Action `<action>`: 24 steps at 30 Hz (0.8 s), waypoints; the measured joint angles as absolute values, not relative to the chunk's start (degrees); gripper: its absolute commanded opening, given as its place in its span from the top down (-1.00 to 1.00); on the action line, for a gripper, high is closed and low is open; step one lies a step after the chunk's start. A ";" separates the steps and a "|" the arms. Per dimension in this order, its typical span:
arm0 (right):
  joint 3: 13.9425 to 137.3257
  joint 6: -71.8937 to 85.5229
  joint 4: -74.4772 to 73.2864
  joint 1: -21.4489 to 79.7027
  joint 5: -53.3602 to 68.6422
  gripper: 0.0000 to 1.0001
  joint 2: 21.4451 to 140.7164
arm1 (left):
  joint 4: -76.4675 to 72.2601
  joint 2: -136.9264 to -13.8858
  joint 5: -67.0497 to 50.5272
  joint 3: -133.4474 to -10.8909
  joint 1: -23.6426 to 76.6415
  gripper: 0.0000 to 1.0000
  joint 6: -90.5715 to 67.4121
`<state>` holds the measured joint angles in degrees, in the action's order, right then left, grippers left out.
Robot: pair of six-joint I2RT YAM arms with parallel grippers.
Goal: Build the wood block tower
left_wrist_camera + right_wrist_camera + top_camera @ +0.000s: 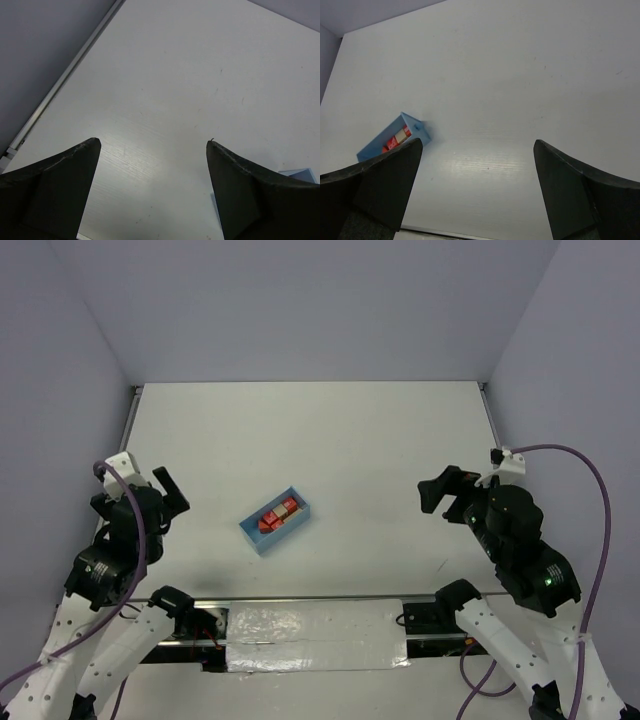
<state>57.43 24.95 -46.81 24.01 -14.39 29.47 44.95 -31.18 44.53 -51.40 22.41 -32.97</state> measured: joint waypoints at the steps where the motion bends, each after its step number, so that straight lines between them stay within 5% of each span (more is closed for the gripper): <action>1: 57.43 24.91 -46.81 24.03 -14.15 -0.99 29.39 | 44.93 -30.96 44.38 -51.40 22.41 -0.99 -32.95; 9: 53.91 25.43 -40.53 24.03 -1.15 -0.99 28.71 | 44.47 -30.48 42.70 -51.37 22.41 -0.99 -32.51; 13: 50.81 31.81 -31.66 26.41 7.31 -0.99 38.57 | 44.47 -30.55 42.50 -51.37 22.41 -0.99 -31.77; 20: 53.93 51.66 -27.11 47.37 -8.58 -0.99 69.47 | 44.47 -31.40 42.54 -51.33 22.41 -0.99 -31.73; 24: 70.61 65.45 -38.89 56.18 -20.25 -0.99 85.82 | 44.40 -31.66 42.46 -51.22 22.65 -0.99 -31.68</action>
<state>70.61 65.45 -38.89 56.18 -20.25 85.82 44.40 -31.66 42.46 -51.22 22.65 -31.68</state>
